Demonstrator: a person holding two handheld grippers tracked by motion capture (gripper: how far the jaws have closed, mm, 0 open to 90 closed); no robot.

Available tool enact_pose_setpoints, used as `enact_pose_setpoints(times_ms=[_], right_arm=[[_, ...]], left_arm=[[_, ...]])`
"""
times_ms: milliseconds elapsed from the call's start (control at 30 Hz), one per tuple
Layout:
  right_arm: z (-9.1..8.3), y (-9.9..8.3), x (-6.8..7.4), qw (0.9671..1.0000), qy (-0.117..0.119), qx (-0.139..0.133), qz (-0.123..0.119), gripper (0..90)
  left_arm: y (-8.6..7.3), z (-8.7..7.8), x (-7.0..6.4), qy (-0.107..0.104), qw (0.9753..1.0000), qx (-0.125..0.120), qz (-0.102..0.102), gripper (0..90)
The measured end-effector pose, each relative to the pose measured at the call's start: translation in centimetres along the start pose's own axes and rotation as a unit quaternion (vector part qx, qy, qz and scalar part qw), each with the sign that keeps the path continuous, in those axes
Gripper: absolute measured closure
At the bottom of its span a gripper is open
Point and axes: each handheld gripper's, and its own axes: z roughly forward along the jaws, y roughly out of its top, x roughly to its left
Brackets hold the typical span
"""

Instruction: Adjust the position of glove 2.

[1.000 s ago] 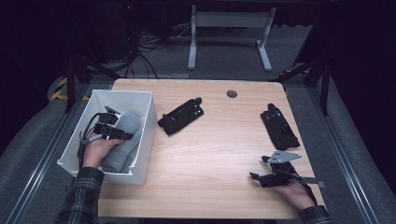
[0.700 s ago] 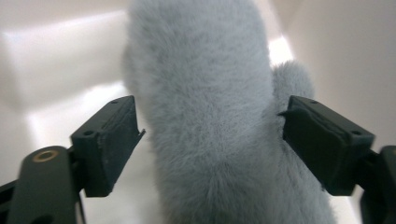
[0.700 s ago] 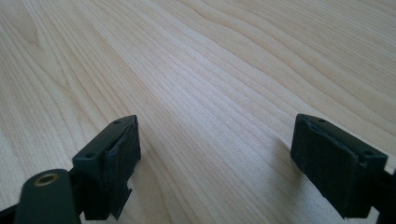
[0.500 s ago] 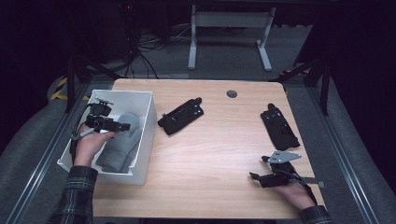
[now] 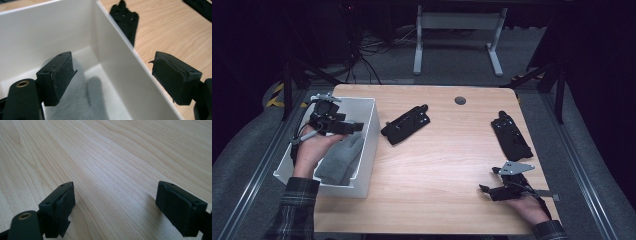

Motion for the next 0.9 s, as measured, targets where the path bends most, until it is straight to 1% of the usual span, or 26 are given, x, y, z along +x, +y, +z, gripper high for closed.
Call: enact_pose_setpoints(times_ms=[133, 167, 200, 333, 367, 433, 467, 633, 667, 700, 733, 800, 900], right_arm=[[0.0, 0.0, 0.0, 1.0, 0.0, 0.0, 0.0, 16.5], [0.0, 0.0, 0.0, 1.0, 0.0, 0.0, 0.001, 16.4], [0.0, 0.0, 0.0, 1.0, -0.001, 0.001, 0.001, 16.4], [0.0, 0.0, 0.1, 1.0, -0.001, 0.0, 0.002, 16.4], [-0.1, 0.0, 0.1, 1.0, -0.001, 0.0, 0.002, 16.4], [-0.1, -0.1, 0.0, 1.0, -0.002, 0.0, 0.001, 16.4], [-0.1, -0.1, 0.0, 1.0, -0.002, 0.0, 0.001, 16.4], [-0.1, -0.1, 0.1, 1.0, -0.001, 0.001, 0.002, 16.4], [-0.1, -0.1, 0.1, 1.0, -0.001, 0.001, 0.002, 16.4], [-0.1, -0.1, 0.1, 1.0, -0.001, 0.001, 0.002, 16.4], [-0.1, -0.1, 0.1, 1.0, -0.001, 0.001, 0.002, 16.4], [-0.1, -0.1, 0.1, 1.0, -0.001, 0.001, 0.002, 16.3], [-0.1, -0.1, 0.1, 1.0, 0.0, 0.0, 0.002, 16.3]], left_arm=[[0.7, 0.1, -2.3, -0.029, 0.9992, -0.017, 0.021, 18.2], [0.8, 0.1, -2.8, -0.034, 0.999, -0.02, 0.022, 18.2], [0.9, 0.2, -3.7, -0.041, 0.9984, -0.025, 0.03, 18.2], [1.2, 0.9, -6.2, -0.06, 0.9966, -0.026, 0.049, 18.3], [1.2, 1.0, -6.8, -0.063, 0.996, -0.025, 0.057, 18.3], [1.4, 1.5, -8.2, -0.077, 0.9944, -0.025, 0.068, 18.3], [1.4, 1.5, -8.2, -0.077, 0.9944, -0.025, 0.068, 18.3], [1.5, 2.9, -10.5, -0.093, 0.9919, -0.02, 0.084, 18.3], [1.4, 3.6, -11.3, -0.099, 0.9911, -0.018, 0.086, 18.3], [1.3, 3.8, -11.6, -0.101, 0.9909, -0.018, 0.088, 18.3], [1.3, 3.8, -11.6, -0.101, 0.9909, -0.018, 0.088, 18.3], [0.9, 4.6, -12.6, -0.107, 0.9897, -0.015, 0.094, 18.3], [0.3, 5.7, -13.8, -0.12, 0.9871, -0.01, 0.105, 18.3]])
